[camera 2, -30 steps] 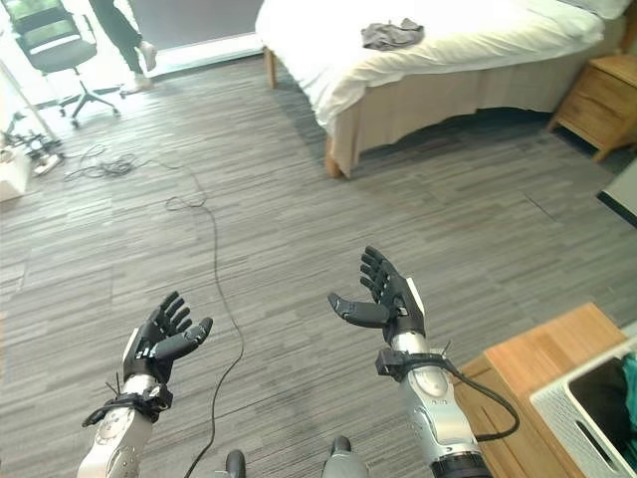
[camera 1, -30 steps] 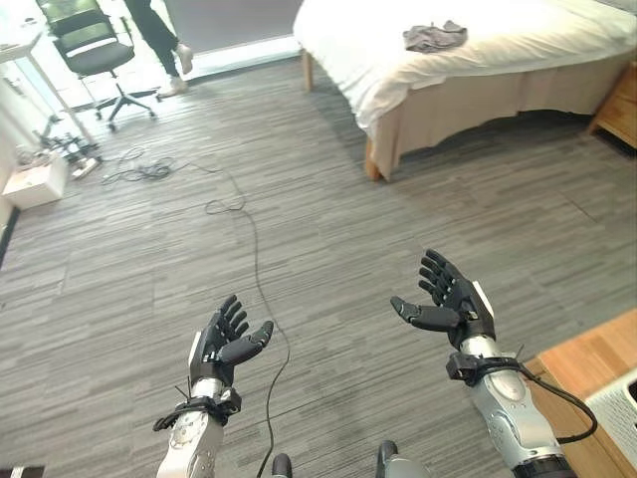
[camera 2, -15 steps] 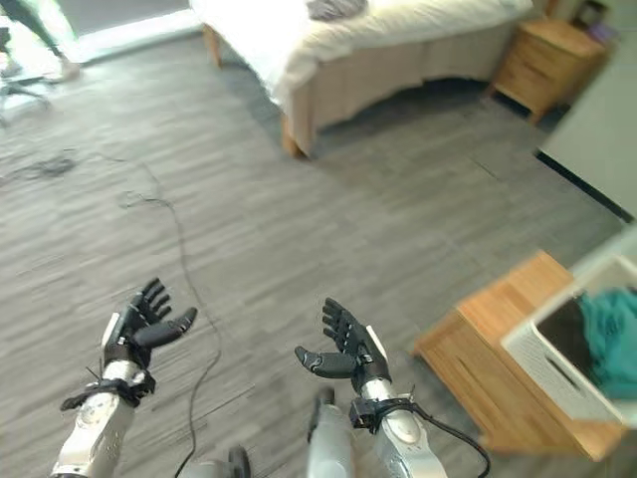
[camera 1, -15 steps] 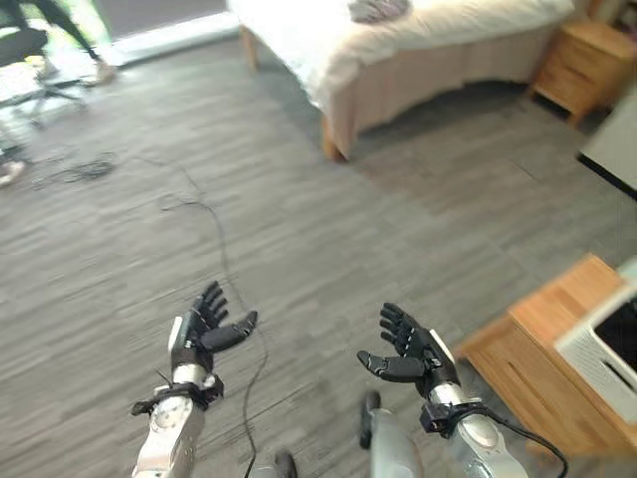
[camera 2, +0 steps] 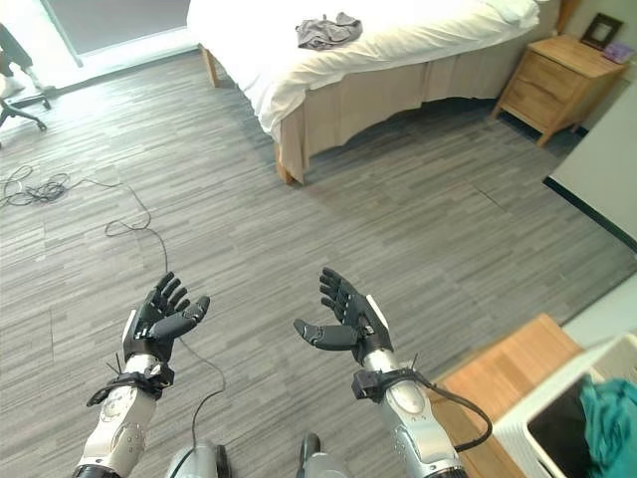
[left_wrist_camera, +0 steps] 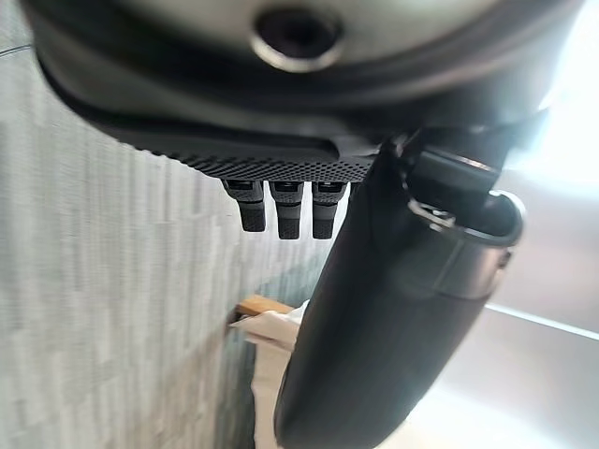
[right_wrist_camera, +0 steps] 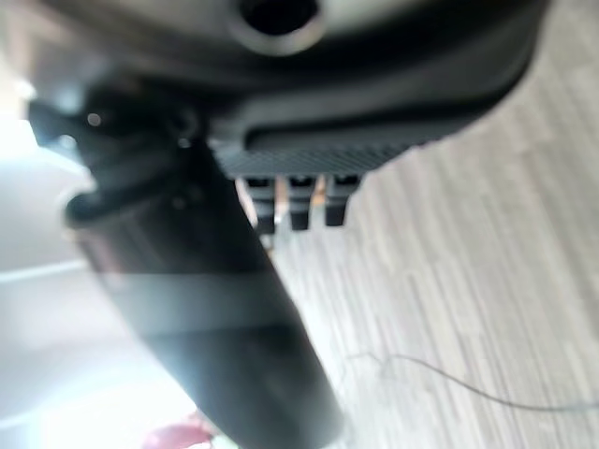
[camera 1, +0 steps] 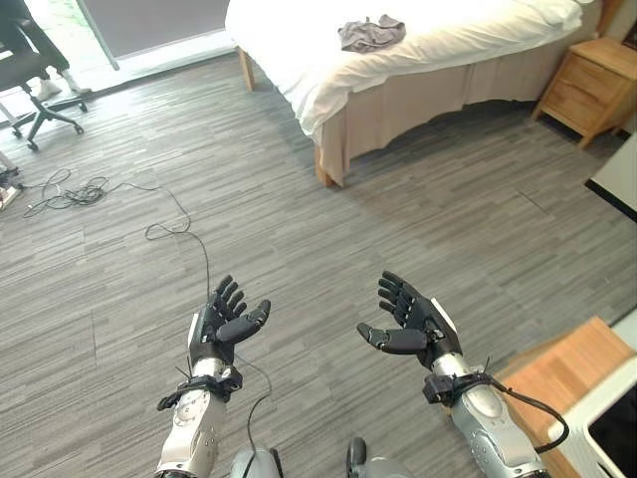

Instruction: Pick up bed clothes into laundry basket.

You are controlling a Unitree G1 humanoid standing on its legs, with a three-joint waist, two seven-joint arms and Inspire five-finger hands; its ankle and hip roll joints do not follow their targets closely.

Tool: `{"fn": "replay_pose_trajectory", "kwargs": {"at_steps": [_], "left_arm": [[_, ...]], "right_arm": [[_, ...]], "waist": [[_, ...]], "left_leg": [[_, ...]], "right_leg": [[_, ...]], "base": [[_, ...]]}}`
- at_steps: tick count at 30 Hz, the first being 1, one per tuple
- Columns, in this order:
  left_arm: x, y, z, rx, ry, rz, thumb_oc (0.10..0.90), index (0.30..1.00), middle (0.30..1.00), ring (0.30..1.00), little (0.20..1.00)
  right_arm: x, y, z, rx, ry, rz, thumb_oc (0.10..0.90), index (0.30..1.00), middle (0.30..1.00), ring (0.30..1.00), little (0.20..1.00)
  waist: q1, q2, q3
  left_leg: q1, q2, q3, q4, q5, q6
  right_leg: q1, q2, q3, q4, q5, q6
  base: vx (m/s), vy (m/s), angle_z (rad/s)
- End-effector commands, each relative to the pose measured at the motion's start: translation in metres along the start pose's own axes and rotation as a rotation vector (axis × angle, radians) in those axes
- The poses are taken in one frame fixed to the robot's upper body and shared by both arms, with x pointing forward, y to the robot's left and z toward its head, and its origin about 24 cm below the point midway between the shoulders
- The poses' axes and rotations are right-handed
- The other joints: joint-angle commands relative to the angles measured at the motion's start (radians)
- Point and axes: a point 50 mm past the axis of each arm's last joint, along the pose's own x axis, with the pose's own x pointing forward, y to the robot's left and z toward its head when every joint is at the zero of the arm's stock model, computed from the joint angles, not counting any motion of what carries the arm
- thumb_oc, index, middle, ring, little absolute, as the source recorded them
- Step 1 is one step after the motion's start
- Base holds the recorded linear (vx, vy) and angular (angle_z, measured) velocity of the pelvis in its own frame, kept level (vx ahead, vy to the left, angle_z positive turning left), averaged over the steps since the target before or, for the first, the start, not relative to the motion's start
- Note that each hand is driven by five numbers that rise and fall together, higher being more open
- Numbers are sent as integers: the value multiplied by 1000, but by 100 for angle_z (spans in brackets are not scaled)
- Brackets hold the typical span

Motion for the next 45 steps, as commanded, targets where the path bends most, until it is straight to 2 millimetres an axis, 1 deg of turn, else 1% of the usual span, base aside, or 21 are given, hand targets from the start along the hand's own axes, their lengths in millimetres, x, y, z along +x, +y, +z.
{"fn": "replay_pose_trajectory", "kwargs": {"at_steps": [1, 8, 9, 10, 12, 14, 15, 19, 20, 21, 24, 25, 27, 28, 29, 31, 33, 36, 39, 41, 45], "left_arm": [[5, 2, 59, -19, -316, 5, 800, 900, 900, 900, 900], [-6, 27, 60, 33, -325, 98, 800, 900, 900, 900, 900], [-6, 31, 58, 86, -306, 118, 800, 900, 900, 900, 900], [-6, 31, 58, 86, -306, 118, 800, 900, 900, 900, 900], [-5, 30, 62, 117, -308, 100, 800, 900, 900, 900, 900], [-5, 28, 63, 117, -306, 84, 800, 900, 900, 900, 900], [-3, 24, 70, 142, -326, 62, 800, 900, 900, 900, 900], [4, 8, 84, 120, -385, -12, 800, 900, 900, 900, 900], [6, 3, 85, 119, -389, -42, 800, 900, 900, 900, 900], [14, -5, 88, 135, -394, -75, 800, 900, 900, 900, 900], [18, -4, 90, 175, -412, -57, 800, 900, 900, 900, 900], [15, -2, 88, 164, -407, -52, 800, 900, 900, 900, 900], [10, 2, 78, 122, -376, -32, 800, 900, 900, 900, 900], [6, 4, 71, 97, -351, -22, 800, 900, 900, 900, 900], [5, 8, 62, 71, -309, 11, 800, 900, 900, 900, 900], [5, 7, 58, 45, -300, 17, 800, 900, 900, 900, 900], [4, 7, 49, 38, -255, 7, 800, 900, 900, 900, 900], [-2, 18, 39, 71, -205, 26, 800, 900, 900, 900, 900], [-5, 28, 33, 71, -190, 82, 800, 900, 900, 900, 900], [-7, 29, 40, 69, -229, 91, 800, 900, 900, 900, 900], [-7, 31, 48, 99, -256, 79, 800, 900, 900, 900, 900]], "right_arm": [[11, 7, 46, -96, -230, 97, 800, 900, 900, 900, 900], [4, 11, 31, -91, -168, 114, 800, 900, 900, 900, 900], [1, 20, 22, -74, -138, 139, 800, 900, 900, 900, 900], [1, 20, 22, -74, -138, 138, 800, 900, 900, 900, 900], [-2, 31, 17, -24, -130, 177, 800, 900, 900, 900, 900], [-1, 33, 16, -37, -123, 188, 800, 900, 900, 900, 900], [0, 36, 14, -59, -112, 192, 800, 900, 900, 900, 900], [-4, 31, 14, -25, -117, 184, 800, 900, 900, 900, 900], [-8, 27, 11, -23, -104, 168, 800, 900, 900, 900, 900], [-16, 19, 6, -19, -81, 135, 800, 900, 900, 900, 900], [-20, 19, 4, -15, -75, 147, 800, 900, 900, 900, 900], [-19, 21, 6, -18, -81, 159, 800, 900, 900, 900, 900], [-24, 17, 5, 14, -74, 156, 800, 900, 900, 900, 900], [-23, 18, 2, 37, -62, 169, 800, 900, 900, 900, 900], [-19, 17, 2, 41, -59, 143, 800, 900, 900, 900, 900], [-17, 17, 6, 29, -75, 139, 800, 900, 900, 900, 900], [-12, 14, 14, -19, -96, 139, 800, 900, 900, 900, 900], [-12, 14, 22, -15, -142, 142, 800, 900, 900, 900, 900], [-10, 14, 20, -97, -123, 155, 800, 900, 900, 900, 900], [-7, 14, 21, -97, -130, 154, 800, 900, 900, 900, 900], [-11, 10, 20, -81, -120, 152, 800, 900, 900, 900, 900]], "waist": [[49, 55, -11], [100, 29, -70], [110, -10, -84], [116, -8, -89], [101, -16, -75], [85, 0, -61], [38, 33, -29], [-62, 57, -3], [-90, 55, -4], [-159, 23, -14], [-198, 27, -31], [-198, 24, -41], [-201, 0, -63], [-183, -11, -69], [-131, -27, -37], [-107, -29, -20], [-67, -22, -7], [-36, 10, -23], [12, 64, -35], [34, 72, -33], [45, 65, -41]], "left_leg": [[-66, 13, -117, -317, 182, -73], [-107, 47, -5, -223, 267, -57], [-116, 13, -8, -131, 218, -17], [-121, 19, -5, -130, 218, -16], [-27, -44, 9, -105, 102, 62], [33, -64, 11, -119, 66, 89], [136, -75, -16, -162, 25, 108], [288, -101, -87, -220, -40, 99], [329, -113, -108, -227, -72, 92], [436, -147, -151, -249, -139, 63], [582, -103, -162, -249, -182, 2], [582, -97, -168, -197, -164, -17], [483, -78, -182, 160, -44, -79], [395, -61, -167, 352, 67, -121], [242, -33, -147, 590, 94, -101], [162, -24, -133, 613, 81, -81], [68, 5, -126, 519, 47, -53], [71, 10, -100, 171, 38, -26], [46, -61, -240, -138, 117, -32], [25, -74, -294, -248, 189, -63], [-11, -66, -214, -249, 229, -70]], "right_leg": [[107, 3, 63, -13, -144, 105], [254, -89, 125, 32, -229, 155], [233, -157, 125, 187, -140, 195], [226, -155, 132, 185, -136, 195], [61, -202, 144, 567, 180, 205], [-21, -214, 131, 676, 265, 201], [-177, -188, 121, 767, 176, 184], [-373, -123, 72, 649, 43, 163], [-405, -125, 58, 562, 45, 167], [-456, -124, 44, 268, 78, 189], [-448, -150, -204, 48, 157, 218], [-430, -155, -241, 75, 156, 200], [-365, -134, -164, 131, 121, 135], [-308, -120, -154, 129, 106, 102], [-207, -81, -112, 99, 56, 57], [-154, -68, -101, 62, 43, 56], [-74, -48, -82, 9, 30, 70], [-23, -30, -39, 20, -23, 97], [52, 20, 61, 10, -93, 95], [99, 35, 131, 12, -129, 85], [148, 30, 184, 11, -159, 86]], "base": [[611, 98, -94], [676, 165, -59], [489, 153, -57], [659, 252, -50], [581, 334, -7], [597, 366, 19], [601, 345, 17], [729, 130, 44], [885, -72, 104], [1194, -97, 97], [925, -135, 96], [580, -190, 43], [609, -303, 14], [806, -493, 40], [584, -371, 56], [414, -222, 9], [536, -99, -74], [618, 89, -61], [658, 153, -76], [577, 60, -99], [368, 66, -102]]}}
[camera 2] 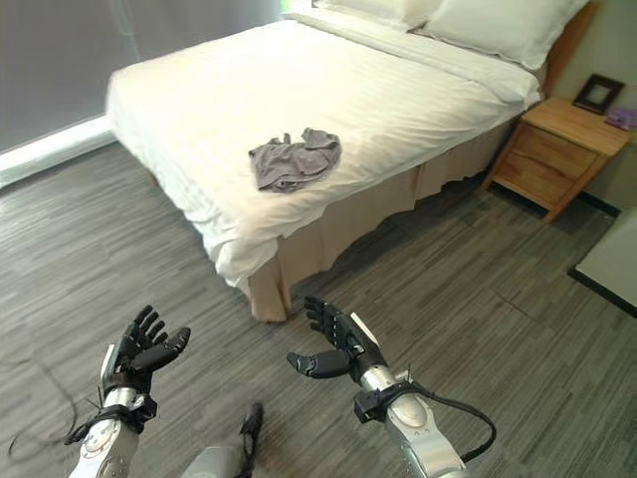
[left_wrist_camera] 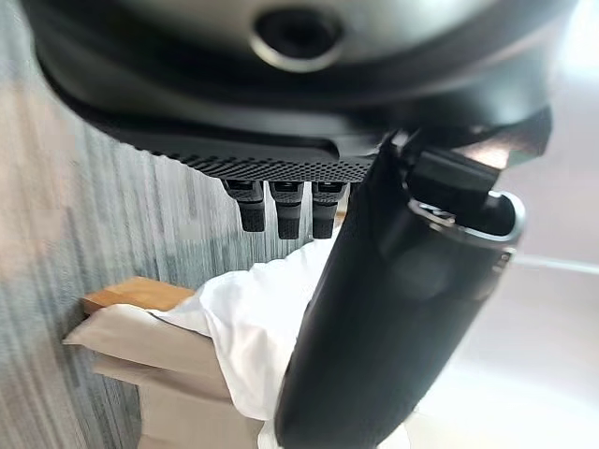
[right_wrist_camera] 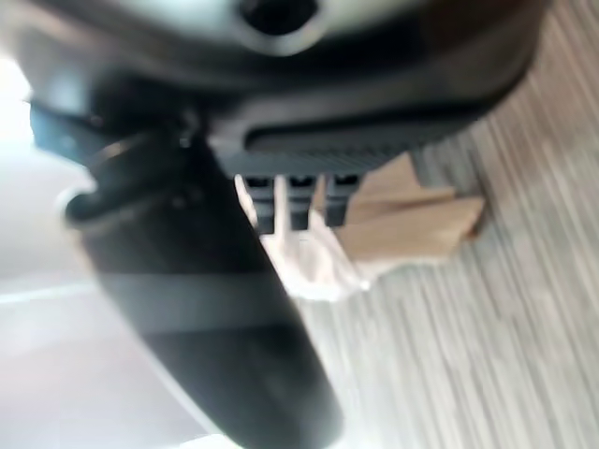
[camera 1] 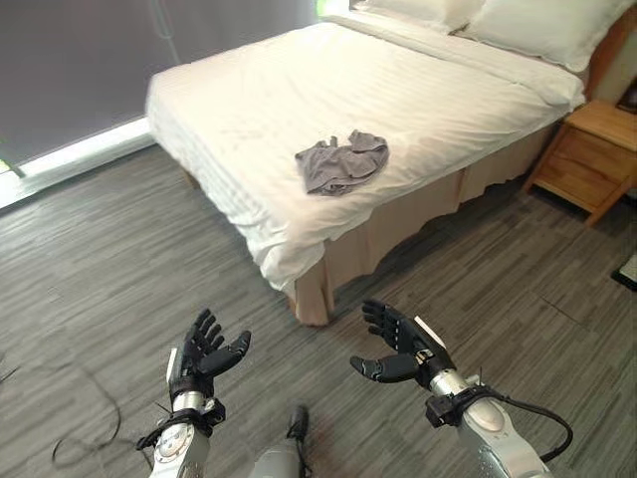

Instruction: Pick up bed clothes into laundry basket.

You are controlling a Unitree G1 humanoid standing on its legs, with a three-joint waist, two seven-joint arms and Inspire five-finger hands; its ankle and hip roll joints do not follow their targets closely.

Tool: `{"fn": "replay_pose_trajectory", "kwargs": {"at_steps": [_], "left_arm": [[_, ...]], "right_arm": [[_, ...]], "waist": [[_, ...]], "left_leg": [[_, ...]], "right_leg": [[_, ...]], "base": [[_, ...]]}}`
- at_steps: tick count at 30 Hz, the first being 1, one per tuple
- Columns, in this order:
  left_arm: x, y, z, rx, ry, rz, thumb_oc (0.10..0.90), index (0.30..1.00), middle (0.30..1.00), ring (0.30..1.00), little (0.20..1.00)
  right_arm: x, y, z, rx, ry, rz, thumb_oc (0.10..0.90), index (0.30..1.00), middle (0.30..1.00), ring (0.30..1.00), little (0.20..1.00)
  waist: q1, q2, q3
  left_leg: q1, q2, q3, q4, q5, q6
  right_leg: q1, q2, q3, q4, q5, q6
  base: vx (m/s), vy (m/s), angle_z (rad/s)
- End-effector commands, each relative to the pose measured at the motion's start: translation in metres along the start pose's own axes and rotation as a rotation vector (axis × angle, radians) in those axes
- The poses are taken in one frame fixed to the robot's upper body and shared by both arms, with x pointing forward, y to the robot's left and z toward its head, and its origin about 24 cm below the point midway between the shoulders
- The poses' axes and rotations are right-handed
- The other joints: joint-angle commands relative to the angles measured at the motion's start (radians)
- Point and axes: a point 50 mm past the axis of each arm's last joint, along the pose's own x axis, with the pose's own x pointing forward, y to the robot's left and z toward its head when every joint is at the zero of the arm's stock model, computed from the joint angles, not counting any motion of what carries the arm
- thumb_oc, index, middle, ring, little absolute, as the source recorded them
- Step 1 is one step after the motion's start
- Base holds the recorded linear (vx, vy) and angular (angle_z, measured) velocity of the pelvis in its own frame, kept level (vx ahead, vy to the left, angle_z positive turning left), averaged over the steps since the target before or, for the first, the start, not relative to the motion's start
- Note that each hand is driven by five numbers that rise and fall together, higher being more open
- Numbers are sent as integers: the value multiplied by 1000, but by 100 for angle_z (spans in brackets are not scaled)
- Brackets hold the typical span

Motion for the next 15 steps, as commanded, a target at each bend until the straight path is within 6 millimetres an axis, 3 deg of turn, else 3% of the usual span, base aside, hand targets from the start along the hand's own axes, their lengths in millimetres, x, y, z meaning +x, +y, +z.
{"fn": "replay_pose_trajectory", "kwargs": {"at_steps": [1, 2, 3, 4, 5, 6, 7, 8, 9, 10, 11, 12, 13, 14, 15], "left_arm": [[15, -6, 70, 40, -329, -69, 800, 900, 900, 900, 900], [14, -5, 69, 49, -326, -70, 800, 900, 900, 900, 900], [13, -3, 65, 62, -315, -51, 800, 900, 900, 900, 900], [13, -3, 66, 63, -316, -51, 800, 900, 900, 900, 900], [14, 0, 73, 66, -344, -39, 800, 900, 900, 900, 900], [14, 0, 73, 66, -342, -39, 800, 900, 900, 900, 900], [15, 1, 78, 69, -363, -34, 800, 900, 900, 900, 900], [17, 1, 86, 102, -385, -42, 800, 900, 900, 900, 900], [16, 1, 92, 115, -403, -54, 800, 900, 900, 900, 900], [16, 1, 92, 116, -403, -53, 800, 900, 900, 900, 900], [14, 1, 100, 120, -427, -80, 800, 900, 900, 900, 900], [13, 1, 102, 110, -430, -99, 800, 900, 900, 900, 900], [12, 0, 100, 97, -420, -113, 800, 900, 900, 900, 900], [13, -1, 98, 92, -407, -136, 800, 900, 900, 900, 900], [13, -2, 98, 90, -408, -137, 800, 900, 900, 900, 900]], "right_arm": [[8, 6, 46, -18, -246, 43, 800, 900, 900, 900, 900], [7, 8, 43, -23, -235, 52, 800, 900, 900, 900, 900], [9, 12, 36, -51, -199, 67, 800, 900, 900, 900, 900], [10, 13, 36, -51, -199, 67, 800, 900, 900, 900, 900], [17, 21, 40, -41, -221, 96, 800, 900, 900, 900, 900], [16, 21, 40, -41, -220, 96, 800, 900, 900, 900, 900], [20, 24, 44, -46, -237, 115, 800, 900, 900, 900, 900], [26, 31, 53, -103, -264, 148, 800, 900, 900, 900, 900], [30, 32, 60, -129, -285, 159, 800, 900, 900, 900, 900], [30, 33, 60, -129, -285, 159, 800, 900, 900, 900, 900], [39, 31, 77, -186, -336, 155, 800, 900, 900, 900, 900], [43, 27, 86, -229, -359, 154, 800, 900, 900, 900, 900], [46, 22, 96, -279, -380, 141, 800, 900, 900, 900, 900], [50, 14, 111, -369, -408, 134, 800, 900, 900, 900, 900], [51, 14, 112, -371, -410, 134, 800, 900, 900, 900, 900]], "waist": [[10, -33, 3], [11, -34, -8], [15, -52, -24], [19, -54, -26], [25, -61, -20], [22, -71, -21], [14, -68, -9], [-2, -46, 4], [8, -39, 1], [2, -45, 6], [27, -46, -6], [26, -57, -5], [20, -72, -10], [8, -86, -11], [8, -84, -11]], "left_leg": [[-43, 39, 89, 88, 110, -64], [-39, 41, 83, 99, 92, -48], [-46, 32, 105, 155, 57, -16], [-50, 32, 109, 159, 55, -16], [-17, 38, 147, 163, 15, 21], [-14, 27, 148, 164, 3, 21], [9, 26, 158, 159, -11, 32], [70, 40, 177, 140, -43, 42], [98, 54, 193, 136, -58, 38], [104, 46, 190, 136, -61, 39], [130, 86, 211, 142, -100, 12], [141, 90, 204, 147, -123, -2], [145, 83, 198, 148, -133, -10], [163, 72, 181, 150, -159, -14], [161, 73, 182, 151, -157, -14]], "right_leg": [[-21, -56, -34, 30, -58, 43], [-14, -65, -24, 38, -75, 50], [-21, -113, -32, 114, -68, 89], [-27, -115, -28, 119, -71, 90], [-140, -131, -22, 330, 35, 138], [-138, -142, -26, 338, 20, 138], [-209, -153, -36, 445, 81, 168], [-291, -181, -91, 520, 128, 176], [-311, -274, -167, 518, 171, 179], [-303, -282, -171, 521, 164, 182], [-288, -471, -304, 417, 227, 152], [-268, -512, -348, 331, 255, 164], [-278, -507, -329, 270, 280, 181], [-286, -464, -270, 181, 256, 196], [-286, -463, -270, 177, 260, 196]], "base": [[464, 157, -54], [619, 272, -49], [466, 223, -62], [523, 238, -90], [238, 75, -91], [328, 118, -89], [326, 134, -67], [385, 149, -46], [303, 104, -27], [272, -136, -34], [281, -222, -49], [378, -283, -48], [401, -194, -22], [291, -116, 11], [359, -102, 33]]}}
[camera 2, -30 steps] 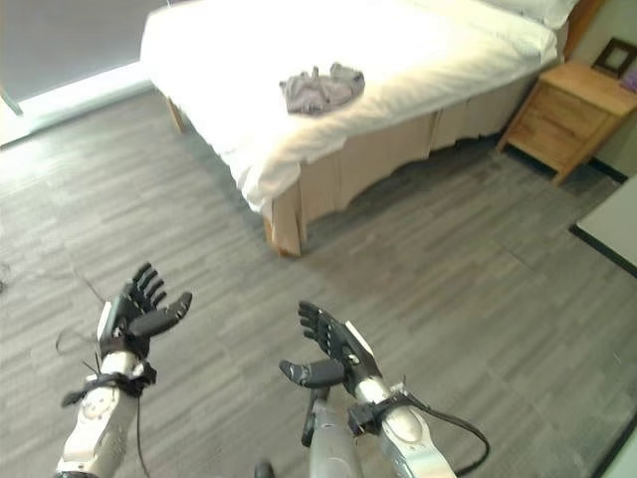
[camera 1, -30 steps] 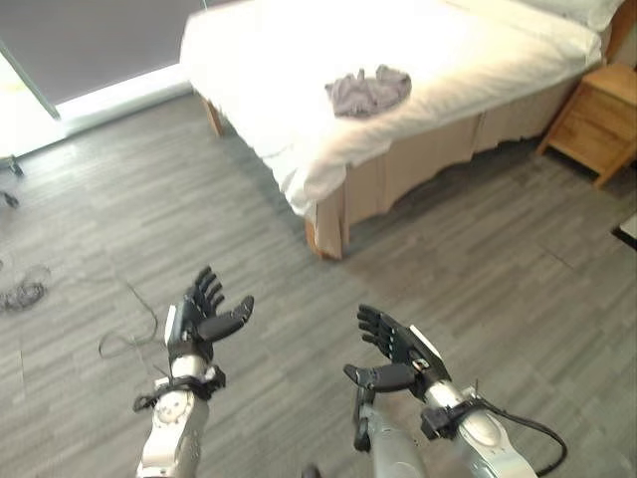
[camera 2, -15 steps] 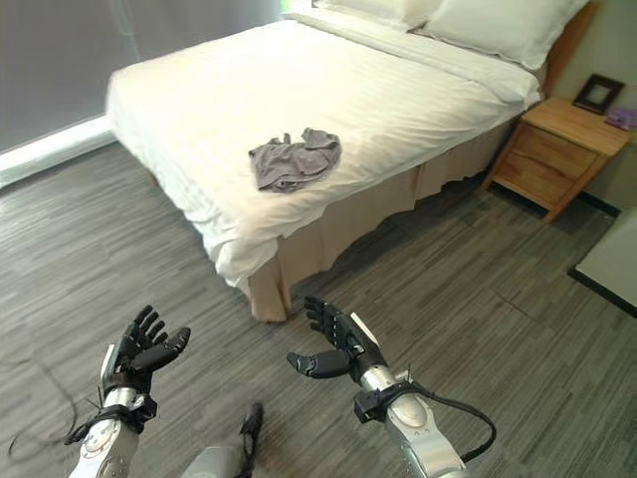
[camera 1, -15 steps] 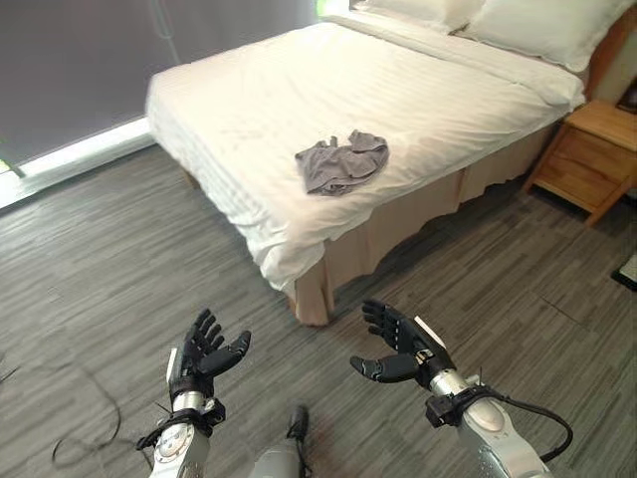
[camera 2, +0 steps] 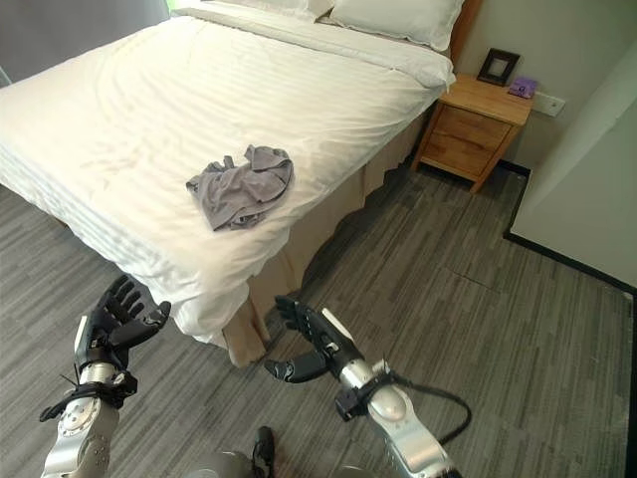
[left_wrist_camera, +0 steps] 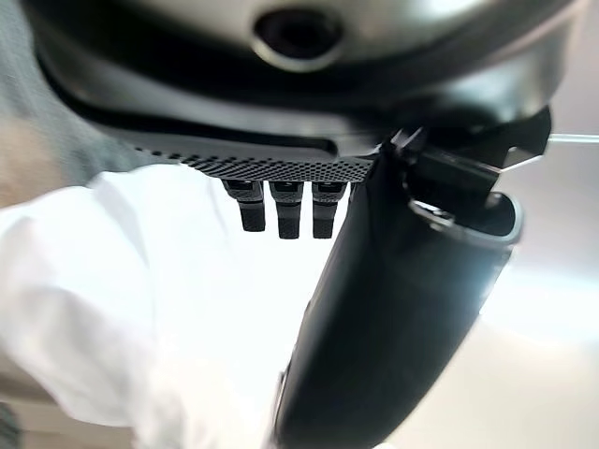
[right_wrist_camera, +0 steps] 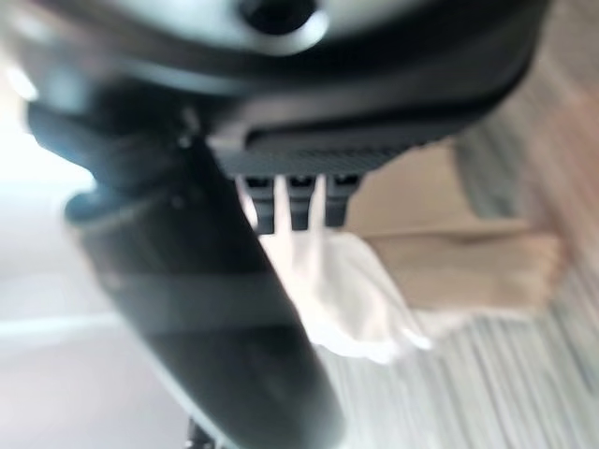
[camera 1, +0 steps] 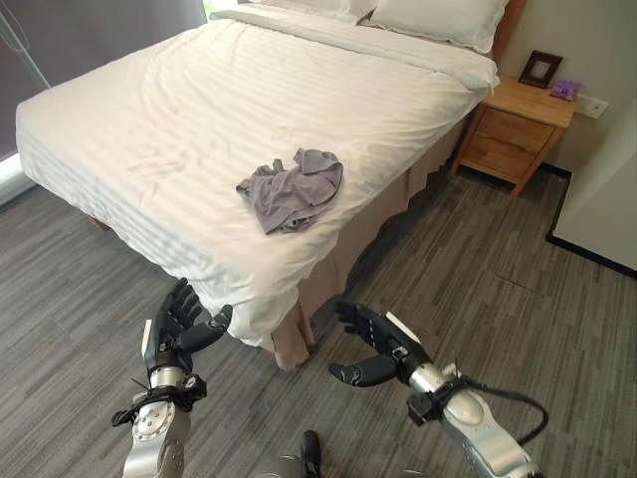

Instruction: Pick up bed clothes into laundry basket.

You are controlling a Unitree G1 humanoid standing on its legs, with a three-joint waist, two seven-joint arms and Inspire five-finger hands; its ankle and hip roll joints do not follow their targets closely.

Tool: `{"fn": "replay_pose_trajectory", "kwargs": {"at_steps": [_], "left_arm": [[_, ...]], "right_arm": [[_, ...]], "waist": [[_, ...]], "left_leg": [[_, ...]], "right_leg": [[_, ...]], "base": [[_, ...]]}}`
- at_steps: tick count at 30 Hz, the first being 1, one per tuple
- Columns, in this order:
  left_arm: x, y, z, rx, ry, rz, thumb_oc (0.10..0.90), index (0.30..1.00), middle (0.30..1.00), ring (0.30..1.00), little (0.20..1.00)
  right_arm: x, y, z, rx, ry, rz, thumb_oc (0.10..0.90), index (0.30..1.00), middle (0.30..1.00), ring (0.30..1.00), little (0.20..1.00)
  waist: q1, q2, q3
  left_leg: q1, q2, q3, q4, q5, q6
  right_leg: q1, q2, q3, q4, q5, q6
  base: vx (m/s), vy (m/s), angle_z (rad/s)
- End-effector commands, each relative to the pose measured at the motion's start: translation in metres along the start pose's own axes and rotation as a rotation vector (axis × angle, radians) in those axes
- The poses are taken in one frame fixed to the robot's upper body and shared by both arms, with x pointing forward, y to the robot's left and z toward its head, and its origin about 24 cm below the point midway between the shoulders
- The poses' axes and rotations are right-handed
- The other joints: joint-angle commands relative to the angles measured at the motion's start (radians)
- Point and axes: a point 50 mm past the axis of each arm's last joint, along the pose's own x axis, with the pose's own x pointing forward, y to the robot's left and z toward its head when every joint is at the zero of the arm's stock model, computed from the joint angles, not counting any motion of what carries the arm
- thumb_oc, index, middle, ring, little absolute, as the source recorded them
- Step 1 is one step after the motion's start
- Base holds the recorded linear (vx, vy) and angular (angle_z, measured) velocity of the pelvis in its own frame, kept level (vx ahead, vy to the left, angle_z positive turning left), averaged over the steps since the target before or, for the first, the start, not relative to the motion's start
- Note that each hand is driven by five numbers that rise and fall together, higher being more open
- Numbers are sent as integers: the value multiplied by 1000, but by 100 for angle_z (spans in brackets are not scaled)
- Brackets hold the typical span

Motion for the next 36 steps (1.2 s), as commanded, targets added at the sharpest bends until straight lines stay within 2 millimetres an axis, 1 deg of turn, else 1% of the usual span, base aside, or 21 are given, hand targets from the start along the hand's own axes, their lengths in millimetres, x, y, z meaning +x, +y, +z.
{"fn": "replay_pose_trajectory", "kwargs": {"at_steps": [1, 2, 3, 4, 5, 6, 7, 8, 9, 10, 11, 13, 14, 15, 16, 19, 26, 28, 31, 32, 36], "left_arm": [[6, 1, 39, 6, -185, -92, 800, 900, 900, 900, 900], [7, -3, 39, 28, -175, -132, 800, 900, 900, 900, 900], [8, -3, 40, 25, -178, -130, 800, 900, 900, 900, 900], [9, -3, 41, 21, -185, -133, 800, 900, 900, 900, 900], [3, -2, 32, 29, -133, -157, 800, 900, 900, 900, 900], [3, -2, 32, 28, -134, -157, 800, 900, 900, 900, 900], [-2, -4, 29, 16, -117, -179, 800, 900, 900, 900, 900], [-4, -4, 24, -14, -92, -189, 800, 900, 900, 900, 900], [-4, -5, 24, -20, -95, -186, 800, 900, 900, 900, 900], [-7, -6, 16, -76, -50, -202, 800, 900, 900, 900, 900], [-10, -6, 11, -78, -23, -203, 800, 900, 900, 900, 900], [-12, -7, 9, -71, -10, -217, 800, 900, 900, 900, 900], [-12, -12, 9, -65, 1, -247, 800, 900, 900, 900, 900], [-11, -12, 9, -67, 0, -246, 800, 900, 900, 900, 900], [-9, -17, 13, -75, -14, -276, 800, 900, 900, 900, 900], [-5, -22, 22, -56, -50, -300, 800, 900, 900, 900, 900], [-4, -23, 21, -50, -40, -306, 800, 900, 900, 900, 900], [-4, -24, 21, -57, -40, -300, 800, 900, 900, 900, 900], [-5, -20, 23, -59, -46, -289, 800, 900, 900, 900, 900], [-5, -21, 23, -61, -46, -290, 800, 900, 900, 900, 900], [-12, -10, 17, -51, -17, -256, 800, 900, 900, 900, 900]], "right_arm": [[26, -47, 83, -304, -293, -69, 800, 900, 900, 900, 900], [38, -70, 111, -428, -325, -137, 800, 900, 900, 900, 900], [40, -70, 112, -431, -328, -135, 800, 900, 900, 900, 900], [44, -81, 121, -451, -341, -185, 800, 900, 900, 900, 900], [55, -96, 147, -565, -343, -214, 800, 900, 900, 900, 900], [55, -96, 147, -566, -345, -213, 800, 900, 900, 900, 900], [63, -116, 173, -664, -333, -275, 800, 900, 900, 900, 900], [71, -140, 212, -754, -343, -395, 800, 900, 900, 900, 900], [73, -139, 215, -759, -348, -392, 800, 900, 900, 900, 900], [77, -154, 243, -813, -339, -495, 800, 900, 900, 900, 900], [82, -156, 253, -836, -327, -528, 800, 900, 900, 900, 900], [89, -158, 262, -843, -315, -564, 800, 900, 900, 900, 900], [92, -169, 273, -862, -261, -654, 800, 900, 900, 900, 900], [92, -169, 274, -865, -263, -654, 800, 900, 900, 900, 900], [88, -177, 285, -910, -233, -721, 800, 900, 900, 900, 900], [79, -186, 303, -938, -233, -810, 800, 900, 900, 900, 900], [69, -185, 340, -965, -295, -887, 800, 900, 900, 900, 900], [66, -187, 344, -962, -299, -908, 800, 900, 900, 900, 900], [42, -200, 368, -1034, -292, -1004, 800, 900, 900, 900, 900], [42, -200, 369, -1035, -292, -1004, 800, 900, 900, 900, 900], [5, -214, 399, -1160, -266, -1129, 800, 900, 900, 900, 900]], "waist": [[-7, -39, -44], [15, -56, -45], [10, -52, -40], [28, -64, -32], [76, -92, -27], [75, -92, -27], [94, -92, -23], [118, -80, -14], [112, -76, -12], [134, -60, -11], [143, -48, -20], [150, -36, -25], [176, -12, -23], [173, -10, -23], [187, 11, -17], [205, 41, -6], [233, 90, 38], [237, 97, 45], [255, 123, 76], [256, 125, 76], [278, 142, 114]], "left_leg": [[22, 136, -116, 28, -95, -192], [37, 125, -156, 10, -102, -204], [41, 128, -158, 10, -107, -205], [44, 127, -175, 10, -107, -217], [36, 126, -202, -3, -102, -224], [36, 126, -203, -5, -102, -224], [35, 131, -225, -21, -97, -229], [1, 135, -252, -32, -67, -241], [-1, 136, -254, -32, -66, -242], [-33, 147, -279, -53, -39, -255], [-44, 154, -288, -64, -29, -257], [-54, 159, -298, -74, -18, -260], [-76, 162, -322, -85, 5, -266], [-77, 162, -324, -85, 6, -266], [-97, 158, -352, -90, 18, -268], [-130, 156, -383, -81, 26, -271], [-187, 155, -430, -101, 62, -276], [-198, 154, -434, -102, 68, -277], [-234, 155, -445, -122, 91, -284], [-236, 155, -445, -122, 92, -285], [-289, 164, -451, -127, 105, -295]], "right_leg": [[-32, 123, 65, -194, 190, -21], [-77, 142, 91, -281, 210, 4], [-69, 145, 86, -286, 210, 4], [-61, 140, 65, -290, 210, 12], [-54, 123, 58, -261, 227, 19], [-55, 123, 57, -258, 224, 19], [-54, 134, 59, -258, 219, 14], [-64, 144, 48, -276, 214, 9], [-64, 145, 46, -276, 214, 8], [-67, 166, 35, -299, 194, 1], [-65, 174, 26, -307, 188, -1], [-64, 184, 19, -305, 179, -5], [-73, 191, 2, -285, 161, -12], [-75, 192, 1, -283, 160, -12], [-92, 196, -6, -262, 142, -21], [-118, 197, -20, -230, 124, -27], [-180, 194, -40, -179, 103, -29], [-192, 192, -44, -173, 102, -29], [-241, 186, -52, -146, 93, -30], [-244, 186, -51, -144, 92, -30], [-329, 186, -35, -85, 66, -34]], "base": [[345, -153, 54], [364, -156, 44], [244, -175, 57], [102, -228, 79], [90, -225, 93], [44, -258, 97], [-49, -174, 101], [-52, -177, 72], [-126, -134, 51], [-46, -72, 25], [-43, -96, 42], [-9, -56, 35], [-43, -43, 17], [-68, -68, 22], [-44, -38, 36], [-34, -34, 45], [-56, -16, 23], [-52, -3, 16], [-65, 25, 14], [-38, 1, 5], [-49, -2, 8]]}}
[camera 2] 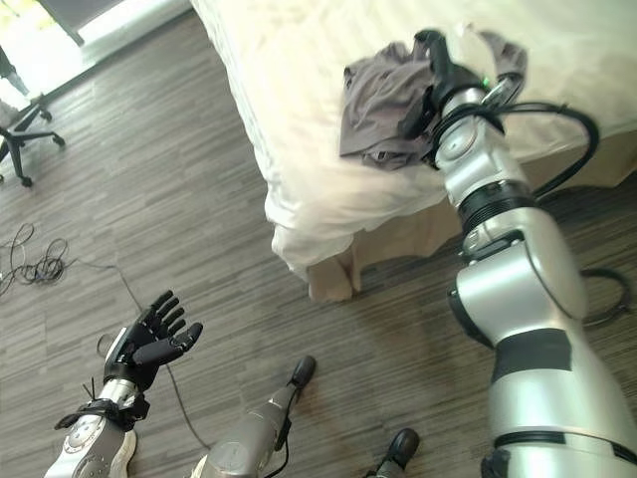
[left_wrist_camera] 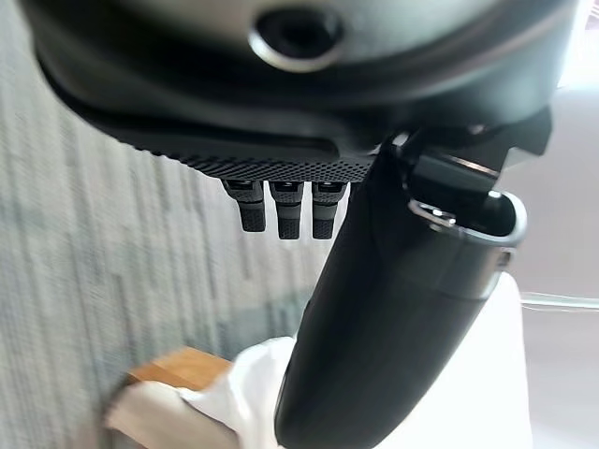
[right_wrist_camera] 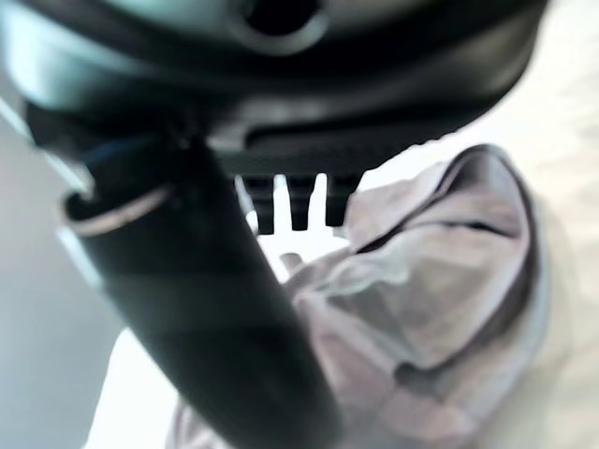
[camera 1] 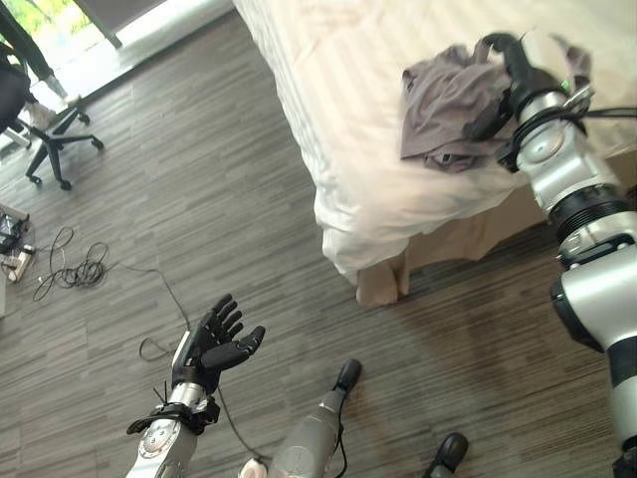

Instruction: Pick up bed clothes into laundry basket.

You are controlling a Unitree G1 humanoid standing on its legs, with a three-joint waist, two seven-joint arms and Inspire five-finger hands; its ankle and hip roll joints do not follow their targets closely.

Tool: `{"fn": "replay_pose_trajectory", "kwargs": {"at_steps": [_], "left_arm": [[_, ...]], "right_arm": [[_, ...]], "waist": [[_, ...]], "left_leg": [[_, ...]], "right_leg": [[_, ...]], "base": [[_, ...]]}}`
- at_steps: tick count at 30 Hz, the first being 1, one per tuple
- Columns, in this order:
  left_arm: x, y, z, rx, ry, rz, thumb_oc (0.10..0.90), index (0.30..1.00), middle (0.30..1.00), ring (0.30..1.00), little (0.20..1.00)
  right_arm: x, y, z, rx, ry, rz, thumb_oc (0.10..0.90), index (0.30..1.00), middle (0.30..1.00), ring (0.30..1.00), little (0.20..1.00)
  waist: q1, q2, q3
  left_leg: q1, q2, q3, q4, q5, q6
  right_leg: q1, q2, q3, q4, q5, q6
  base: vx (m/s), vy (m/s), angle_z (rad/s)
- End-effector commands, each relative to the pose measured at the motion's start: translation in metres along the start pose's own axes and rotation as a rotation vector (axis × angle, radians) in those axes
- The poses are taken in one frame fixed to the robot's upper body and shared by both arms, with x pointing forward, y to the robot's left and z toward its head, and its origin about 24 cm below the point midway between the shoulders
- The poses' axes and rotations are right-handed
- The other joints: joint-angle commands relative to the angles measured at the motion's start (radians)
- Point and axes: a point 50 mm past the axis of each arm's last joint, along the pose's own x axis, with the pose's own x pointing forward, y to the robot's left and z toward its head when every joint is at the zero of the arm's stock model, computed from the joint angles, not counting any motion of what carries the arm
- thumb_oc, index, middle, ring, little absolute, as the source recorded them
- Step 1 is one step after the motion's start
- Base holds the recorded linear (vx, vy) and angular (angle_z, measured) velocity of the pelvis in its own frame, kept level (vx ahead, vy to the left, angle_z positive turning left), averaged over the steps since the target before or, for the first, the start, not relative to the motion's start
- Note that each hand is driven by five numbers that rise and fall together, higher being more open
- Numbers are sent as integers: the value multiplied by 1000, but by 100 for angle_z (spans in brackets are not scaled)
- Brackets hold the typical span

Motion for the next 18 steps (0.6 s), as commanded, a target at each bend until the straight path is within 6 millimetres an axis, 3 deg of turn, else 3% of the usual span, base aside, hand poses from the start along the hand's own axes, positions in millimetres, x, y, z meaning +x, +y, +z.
{"fn": "replay_pose_trajectory", "kwargs": {"at_steps": [1, 3, 6, 7, 8, 9, 15, 18], "left_arm": [[5, 0, 49, 57, -212, -53, 800, 900, 900, 900, 900], [6, -2, 54, 58, -238, -61, 800, 900, 900, 900, 900], [8, -7, 54, 33, -243, -70, 800, 900, 900, 900, 900], [8, -10, 54, 24, -248, -75, 800, 900, 900, 900, 900], [9, -11, 52, 15, -248, -74, 800, 900, 900, 900, 900], [10, -14, 51, 3, -247, -77, 800, 900, 900, 900, 900], [16, -25, 51, -17, -255, -106, 800, 900, 900, 900, 900], [19, -26, 53, -20, -264, -107, 800, 900, 900, 900, 900]], "right_arm": [[5, -112, 62, -110, -191, -331, 800, 900, 900, 900, 900], [2, -125, 71, -102, -219, -367, 800, 900, 900, 900, 900], [2, -123, 65, -75, -209, -365, 800, 900, 900, 900, 900], [3, -119, 62, -53, -203, -351, 544, 516, 516, 516, 516], [4, -112, 58, -46, -190, -332, 424, 335, 335, 335, 335], [5, -104, 55, -30, -183, -305, 400, 300, 300, 300, 300], [9, -58, 50, -164, -151, -143, 400, 300, 300, 300, 300], [9, -56, 56, -163, -173, -140, 400, 300, 300, 300, 300]], "waist": [[35, -35, 32], [39, -23, 52], [46, -21, 63], [47, -19, 71], [45, -20, 79], [46, -21, 85], [35, -11, 113], [29, -11, 116]], "left_leg": [[-31, 107, -29, -14, -42, -104], [-69, 108, -32, -18, -32, -111], [-105, 110, -29, -18, -23, -111], [-123, 112, -28, -18, -20, -111], [-132, 115, -24, -17, -18, -111], [-142, 117, -21, -15, -16, -110], [-151, 120, -5, -4, -12, -109], [-136, 118, 1, -5, -15, -111]], "right_leg": [[-162, -69, 116, 168, -58, -4], [-230, -68, 128, 207, -65, -6], [-296, -65, 147, 241, -69, -8], [-325, -67, 157, 253, -71, -7], [-341, -67, 163, 259, -70, -7], [-364, -67, 172, 269, -70, -7], [-387, -71, 204, 273, -67, -7], [-371, -73, 211, 263, -64, -7]], "base": [[-97, -9, 3], [-105, -5, 3], [-56, -7, 2], [-74, -6, -3], [-46, -4, -4], [-29, 3, -5], [-24, 21, -9], [2, 39, -9]]}}
